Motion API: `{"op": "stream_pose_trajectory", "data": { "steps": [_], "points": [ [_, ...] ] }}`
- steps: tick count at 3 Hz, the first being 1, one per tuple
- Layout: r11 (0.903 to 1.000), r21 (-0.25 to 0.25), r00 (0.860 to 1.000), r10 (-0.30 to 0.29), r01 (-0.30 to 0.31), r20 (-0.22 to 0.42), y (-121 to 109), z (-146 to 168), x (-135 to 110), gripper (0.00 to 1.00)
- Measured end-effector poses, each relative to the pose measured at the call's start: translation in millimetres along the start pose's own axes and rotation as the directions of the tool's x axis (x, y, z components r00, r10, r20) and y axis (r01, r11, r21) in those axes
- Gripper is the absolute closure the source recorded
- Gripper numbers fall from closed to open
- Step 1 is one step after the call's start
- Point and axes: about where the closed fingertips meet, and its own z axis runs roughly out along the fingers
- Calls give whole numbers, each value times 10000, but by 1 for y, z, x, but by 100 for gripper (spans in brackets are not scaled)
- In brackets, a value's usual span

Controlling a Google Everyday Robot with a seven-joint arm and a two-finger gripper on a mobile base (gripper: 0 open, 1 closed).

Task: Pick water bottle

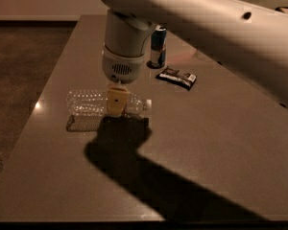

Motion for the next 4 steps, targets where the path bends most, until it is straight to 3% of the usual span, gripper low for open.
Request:
{"op": "stream_pose_trajectory", "data": {
  "steps": [1, 3, 4],
  "points": [
    [9985, 337, 9989, -445, 439, 173, 6, -35, 4, 100],
    [9847, 510, 9838, -1697, 1668, 585, 21, -87, 14, 100],
    [9843, 508, 9830, -1722, 1691, 634, 21, -88, 13, 100]
  ]
}}
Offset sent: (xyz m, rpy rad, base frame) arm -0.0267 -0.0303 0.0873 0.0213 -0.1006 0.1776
